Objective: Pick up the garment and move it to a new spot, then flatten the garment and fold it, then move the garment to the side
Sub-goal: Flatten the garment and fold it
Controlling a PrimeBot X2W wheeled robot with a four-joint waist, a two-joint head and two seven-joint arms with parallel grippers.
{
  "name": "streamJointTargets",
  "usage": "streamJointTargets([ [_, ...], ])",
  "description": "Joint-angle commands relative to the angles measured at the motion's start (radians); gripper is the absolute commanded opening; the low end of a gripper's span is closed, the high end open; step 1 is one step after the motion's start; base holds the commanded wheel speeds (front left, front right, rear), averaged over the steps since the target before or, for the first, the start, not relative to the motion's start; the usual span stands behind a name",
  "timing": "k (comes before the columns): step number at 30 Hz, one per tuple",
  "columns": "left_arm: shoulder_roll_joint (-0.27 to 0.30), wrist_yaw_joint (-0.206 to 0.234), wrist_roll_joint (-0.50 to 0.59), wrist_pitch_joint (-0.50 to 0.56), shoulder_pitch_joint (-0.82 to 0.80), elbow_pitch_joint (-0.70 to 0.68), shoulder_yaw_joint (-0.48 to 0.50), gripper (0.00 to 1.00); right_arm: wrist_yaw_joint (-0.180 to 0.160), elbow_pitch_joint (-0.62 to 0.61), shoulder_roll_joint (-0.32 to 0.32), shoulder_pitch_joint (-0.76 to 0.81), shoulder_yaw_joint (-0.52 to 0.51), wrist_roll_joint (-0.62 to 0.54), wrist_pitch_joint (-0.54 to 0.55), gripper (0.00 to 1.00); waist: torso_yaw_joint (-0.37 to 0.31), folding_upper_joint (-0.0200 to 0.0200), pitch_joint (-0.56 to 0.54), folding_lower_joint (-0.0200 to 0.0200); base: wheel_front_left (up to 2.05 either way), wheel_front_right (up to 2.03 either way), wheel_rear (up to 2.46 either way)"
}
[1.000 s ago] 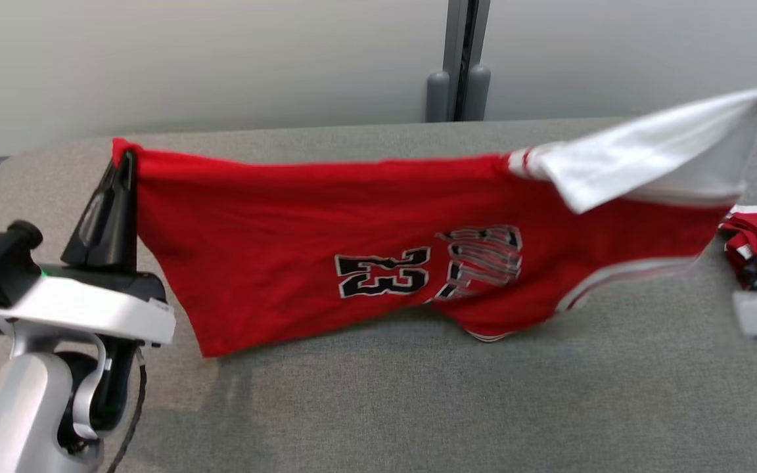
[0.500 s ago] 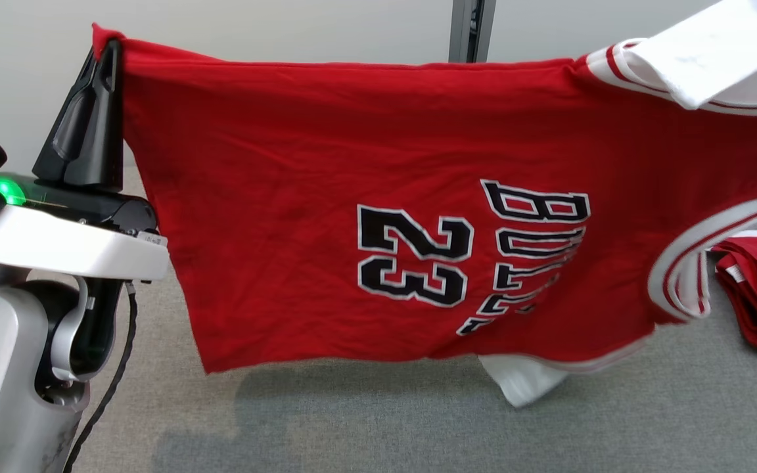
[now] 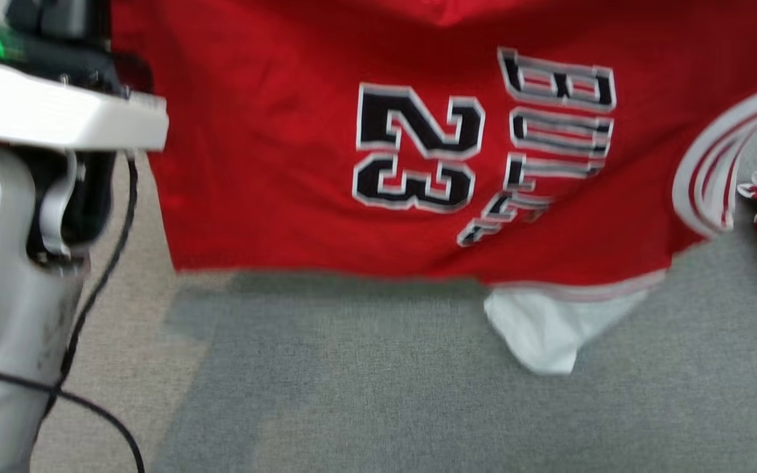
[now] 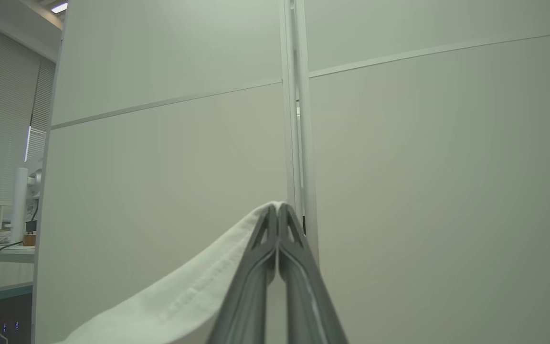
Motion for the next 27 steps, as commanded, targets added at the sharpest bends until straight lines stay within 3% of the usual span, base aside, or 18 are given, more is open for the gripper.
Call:
streamJointTargets([
  [1,-0.006,-0.016,0.008,-0.013,-0.057,0.028,-0.001,0.0,0.0,0.029,-0.007,-0.052,0.007,0.003,-0.006,0.0,-0.002,0.0,0.069,0.0,0.0,0.0,0.0],
  [5,-0.046,-0.06,0.015,-0.051,-0.224,0.162,-0.013,0.0,0.0,0.164,-0.002,-0.237,0.05,0.018,-0.037,0.0,-0.001,0.0,0.134,0.0,0.0,0.0,0.0],
  [6,-0.067,-0.079,0.013,-0.064,-0.299,0.243,-0.021,0.0,0.0,0.245,0.001,-0.333,0.071,0.024,-0.06,0.0,0.001,0.0,0.16,0.0,0.0,0.0,0.0],
  [13,-0.142,-0.146,-0.005,-0.121,-0.518,0.566,-0.029,0.0,0.0,0.553,0.027,-0.59,0.161,0.075,-0.184,0.0,0.011,0.0,0.185,0.0,0.0,0.0,0.0],
  [20,-0.185,-0.192,-0.018,-0.152,-0.594,0.813,-0.038,0.0,0.0,0.811,0.063,-0.661,0.239,0.131,-0.262,0.0,0.012,0.0,0.182,0.0,0.0,0.0,0.0],
  [27,-0.225,-0.228,-0.087,-0.161,-0.55,1.06,-0.039,0.0,0.0,1.031,0.111,-0.586,0.332,0.193,-0.29,0.0,0.0,0.0,0.201,0.0,0.0,0.0,0.0],
])
